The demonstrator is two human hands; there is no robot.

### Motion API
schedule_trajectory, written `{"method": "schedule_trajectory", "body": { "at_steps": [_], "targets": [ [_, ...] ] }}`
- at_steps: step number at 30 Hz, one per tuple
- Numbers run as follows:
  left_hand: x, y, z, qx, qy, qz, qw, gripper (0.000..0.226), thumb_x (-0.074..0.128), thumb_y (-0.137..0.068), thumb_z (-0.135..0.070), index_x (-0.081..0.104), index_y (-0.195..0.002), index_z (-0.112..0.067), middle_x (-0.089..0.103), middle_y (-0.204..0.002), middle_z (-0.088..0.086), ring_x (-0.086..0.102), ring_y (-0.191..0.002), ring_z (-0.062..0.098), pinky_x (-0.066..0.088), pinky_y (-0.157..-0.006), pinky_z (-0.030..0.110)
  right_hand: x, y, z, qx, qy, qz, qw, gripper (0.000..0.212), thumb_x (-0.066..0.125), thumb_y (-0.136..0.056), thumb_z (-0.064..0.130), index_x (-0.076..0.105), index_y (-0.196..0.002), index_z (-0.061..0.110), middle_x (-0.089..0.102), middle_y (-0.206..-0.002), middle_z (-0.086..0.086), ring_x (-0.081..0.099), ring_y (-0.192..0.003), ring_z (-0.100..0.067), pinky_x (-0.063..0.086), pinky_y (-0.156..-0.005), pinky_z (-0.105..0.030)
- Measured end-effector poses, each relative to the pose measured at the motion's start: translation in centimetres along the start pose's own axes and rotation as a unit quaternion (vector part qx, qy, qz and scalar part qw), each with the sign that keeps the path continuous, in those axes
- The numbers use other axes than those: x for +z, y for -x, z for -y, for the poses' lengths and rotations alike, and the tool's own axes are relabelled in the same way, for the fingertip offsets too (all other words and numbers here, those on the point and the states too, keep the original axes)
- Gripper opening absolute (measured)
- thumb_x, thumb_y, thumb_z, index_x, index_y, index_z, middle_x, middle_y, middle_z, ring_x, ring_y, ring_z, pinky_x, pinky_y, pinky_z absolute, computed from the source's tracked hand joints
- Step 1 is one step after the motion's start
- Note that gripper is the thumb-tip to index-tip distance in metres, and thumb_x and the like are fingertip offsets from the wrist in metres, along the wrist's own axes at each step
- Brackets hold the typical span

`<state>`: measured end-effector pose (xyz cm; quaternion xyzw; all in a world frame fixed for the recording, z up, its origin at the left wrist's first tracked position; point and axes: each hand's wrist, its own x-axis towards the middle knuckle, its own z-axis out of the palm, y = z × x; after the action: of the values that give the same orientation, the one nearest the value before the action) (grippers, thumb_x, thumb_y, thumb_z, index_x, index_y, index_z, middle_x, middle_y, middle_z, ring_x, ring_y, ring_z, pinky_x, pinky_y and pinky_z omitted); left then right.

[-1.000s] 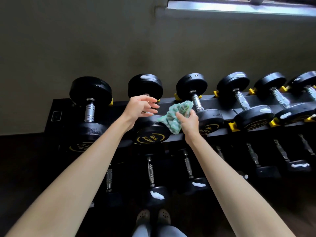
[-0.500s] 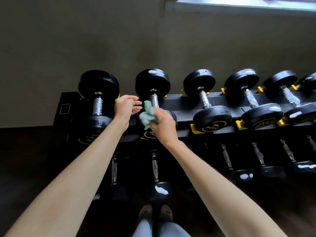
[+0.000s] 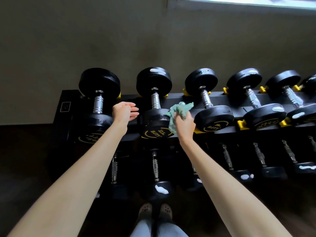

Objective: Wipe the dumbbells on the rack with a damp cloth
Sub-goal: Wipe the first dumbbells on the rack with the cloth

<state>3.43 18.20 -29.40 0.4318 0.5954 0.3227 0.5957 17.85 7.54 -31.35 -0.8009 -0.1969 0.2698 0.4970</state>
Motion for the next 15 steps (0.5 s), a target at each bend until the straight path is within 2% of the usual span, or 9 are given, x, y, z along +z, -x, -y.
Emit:
{"method": "schedule_trajectory", "body": {
  "at_steps": [2,4,6,8,10,11,13,15],
  "targets": [
    [0.0,-0.1,0.0,-0.006,0.002,-0.003,1.0,0.033,0.029,-0.089,0.007,0.06,-0.096,-0.003,0.064,-0.081,0.007,0.063,-0.068,0.018,0.054,-0.067,0.025,1.0,1.1,0.1,-0.072,0.057,0.016,0.996,0.047,0.065,-0.084,0.037,0.049,-0.117,0.007,0.053,-0.105,-0.004,0.053,-0.095,-0.016,0.047,-0.085,-0.03],
    [-0.1,-0.1,0.0,-0.008,0.003,-0.006,1.0,0.033,0.029,-0.089,0.007,0.06,-0.093,-0.004,0.064,-0.082,0.008,0.063,-0.068,0.018,0.053,-0.066,0.024,1.6,1.7,0.1,-0.134,0.099,0.023,0.986,0.054,0.068,-0.083,0.035,0.045,-0.124,0.007,0.046,-0.109,-0.001,0.044,-0.096,-0.009,0.039,-0.084,-0.024],
    [-0.1,-0.2,-0.1,-0.011,0.002,-0.01,1.0,0.033,0.029,-0.09,0.007,0.06,-0.096,-0.003,0.064,-0.081,0.007,0.063,-0.068,0.018,0.053,-0.065,0.024,1.6,1.4,0.0,-0.167,0.099,0.032,0.981,0.045,0.065,-0.086,0.028,0.048,-0.124,0.01,0.049,-0.111,0.0,0.044,-0.094,-0.007,0.036,-0.08,-0.02],
    [0.0,-0.2,-0.1,-0.017,0.003,-0.014,1.0,0.034,0.028,-0.09,0.007,0.059,-0.099,-0.003,0.063,-0.081,0.007,0.063,-0.069,0.018,0.053,-0.066,0.024,1.2,0.5,0.0,-0.152,0.074,0.039,0.985,0.038,0.064,-0.087,0.026,0.052,-0.121,0.013,0.055,-0.11,-0.001,0.05,-0.092,-0.011,0.039,-0.08,-0.024],
    [0.1,-0.2,-0.1,-0.024,0.006,-0.012,1.0,0.034,0.028,-0.091,0.008,0.059,-0.099,-0.002,0.063,-0.081,0.007,0.063,-0.069,0.018,0.054,-0.068,0.025,0.9,-0.1,0.0,-0.125,0.057,0.029,0.99,0.028,0.063,-0.088,0.025,0.054,-0.111,0.011,0.06,-0.105,-0.005,0.055,-0.092,-0.017,0.045,-0.08,-0.032],
    [0.1,-0.1,-0.1,-0.026,0.01,-0.012,1.0,0.034,0.028,-0.091,0.008,0.059,-0.099,-0.002,0.063,-0.081,0.007,0.063,-0.069,0.018,0.053,-0.068,0.025,1.0,-0.1,0.1,-0.127,0.064,0.022,0.99,0.021,0.062,-0.088,0.023,0.054,-0.103,0.01,0.06,-0.101,-0.006,0.055,-0.089,-0.018,0.043,-0.076,-0.03],
    [0.0,0.0,0.0,-0.028,0.016,-0.013,0.999,0.034,0.027,-0.091,0.008,0.059,-0.099,-0.003,0.063,-0.081,0.007,0.062,-0.069,0.017,0.053,-0.068,0.024,1.6,0.3,0.7,-0.179,0.104,0.026,0.978,0.011,0.062,-0.086,0.014,0.058,-0.095,0.01,0.06,-0.098,-0.005,0.052,-0.086,-0.016,0.033,-0.071,-0.02],
    [-0.4,0.1,0.0,-0.029,0.019,-0.024,0.999,0.034,0.027,-0.091,0.008,0.059,-0.1,-0.002,0.063,-0.081,0.007,0.062,-0.069,0.017,0.053,-0.066,0.024,2.7,0.9,1.6,-0.263,0.138,0.062,0.953,0.023,0.064,-0.082,0.005,0.065,-0.105,0.007,0.064,-0.106,-0.005,0.054,-0.094,-0.017,0.03,-0.074,-0.014]
  ]
}}
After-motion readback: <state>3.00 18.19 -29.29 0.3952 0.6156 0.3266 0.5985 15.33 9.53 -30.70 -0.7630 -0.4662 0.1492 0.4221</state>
